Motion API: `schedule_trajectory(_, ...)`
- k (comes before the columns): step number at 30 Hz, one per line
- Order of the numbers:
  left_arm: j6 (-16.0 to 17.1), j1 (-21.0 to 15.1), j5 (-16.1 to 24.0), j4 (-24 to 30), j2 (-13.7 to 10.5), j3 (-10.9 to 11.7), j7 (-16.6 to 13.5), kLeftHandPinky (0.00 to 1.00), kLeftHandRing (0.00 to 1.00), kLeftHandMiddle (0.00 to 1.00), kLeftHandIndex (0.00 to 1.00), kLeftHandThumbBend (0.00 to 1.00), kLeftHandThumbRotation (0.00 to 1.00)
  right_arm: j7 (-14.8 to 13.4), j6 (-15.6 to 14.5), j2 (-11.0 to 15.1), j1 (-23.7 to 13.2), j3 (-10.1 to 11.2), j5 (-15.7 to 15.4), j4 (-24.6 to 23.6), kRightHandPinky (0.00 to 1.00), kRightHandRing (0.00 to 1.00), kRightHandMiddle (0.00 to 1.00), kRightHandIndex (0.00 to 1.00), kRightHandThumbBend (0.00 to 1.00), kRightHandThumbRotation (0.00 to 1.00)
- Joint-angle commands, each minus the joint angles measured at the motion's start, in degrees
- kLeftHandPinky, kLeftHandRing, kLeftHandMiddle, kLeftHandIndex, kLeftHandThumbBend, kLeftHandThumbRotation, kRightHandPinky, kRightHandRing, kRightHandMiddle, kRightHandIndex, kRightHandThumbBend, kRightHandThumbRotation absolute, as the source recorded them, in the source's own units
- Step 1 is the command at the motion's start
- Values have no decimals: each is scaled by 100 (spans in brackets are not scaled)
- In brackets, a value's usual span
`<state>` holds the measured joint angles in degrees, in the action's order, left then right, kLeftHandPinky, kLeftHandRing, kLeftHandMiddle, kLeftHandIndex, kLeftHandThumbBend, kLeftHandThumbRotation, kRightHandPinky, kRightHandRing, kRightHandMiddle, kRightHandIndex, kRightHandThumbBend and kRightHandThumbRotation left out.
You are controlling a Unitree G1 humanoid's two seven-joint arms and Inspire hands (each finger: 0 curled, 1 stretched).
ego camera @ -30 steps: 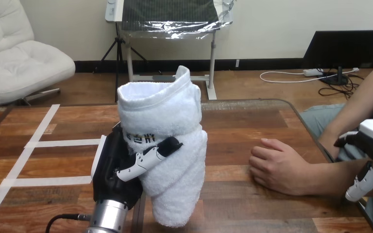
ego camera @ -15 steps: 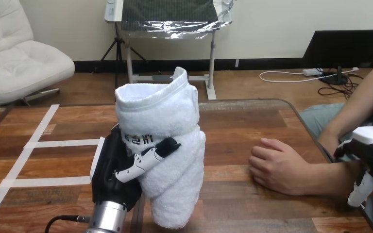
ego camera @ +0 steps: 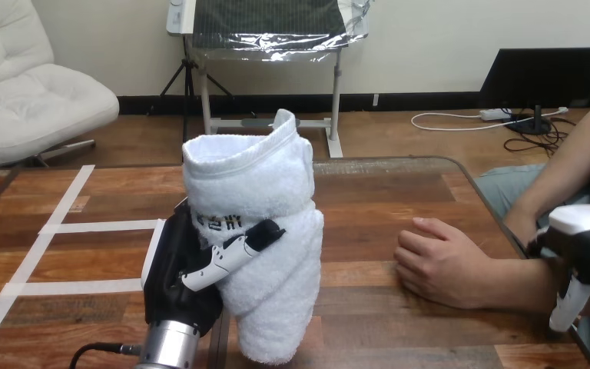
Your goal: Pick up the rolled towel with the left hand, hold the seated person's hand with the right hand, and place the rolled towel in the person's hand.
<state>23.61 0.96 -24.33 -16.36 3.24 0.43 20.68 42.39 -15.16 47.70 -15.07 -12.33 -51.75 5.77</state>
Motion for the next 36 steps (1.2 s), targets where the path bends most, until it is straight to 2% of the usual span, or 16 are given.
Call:
schedule_trajectory(1,18,-150,-33,346,258,10,-27,35,40,44,48,90,10,-147,116,25,-414,-145,-37,316,92,95,94,89,80,9)
schedule_trajectory(7,-32,-123,-31,412,242,6,-67,35,39,44,48,90,10,-151,235,30,-551,-319,-85,560,94,96,95,89,79,12)
schedule_trajectory(9,-62,-117,-50,429,236,7,-63,35,39,44,48,90,10,-162,206,-9,-588,-336,-94,627,94,96,95,89,79,12)
schedule_trajectory(19,-139,-103,-55,462,229,16,-99,35,39,44,48,89,10,-289,461,-10,-696,-504,-38,872,94,94,93,88,78,13)
schedule_trajectory(21,-206,-106,-124,480,244,25,-89,35,39,44,47,90,9,-297,475,-19,-701,-513,-36,886,92,92,92,88,77,13)
schedule_trajectory(24,-156,-117,-101,438,264,34,-94,35,39,44,47,90,8,-507,739,11,-727,-571,-38,1022,86,87,89,86,78,13)
schedule_trajectory(36,-234,-164,-106,379,248,57,-88,35,39,44,48,90,8,-536,704,-123,-804,-594,94,1229,72,77,82,83,75,10)
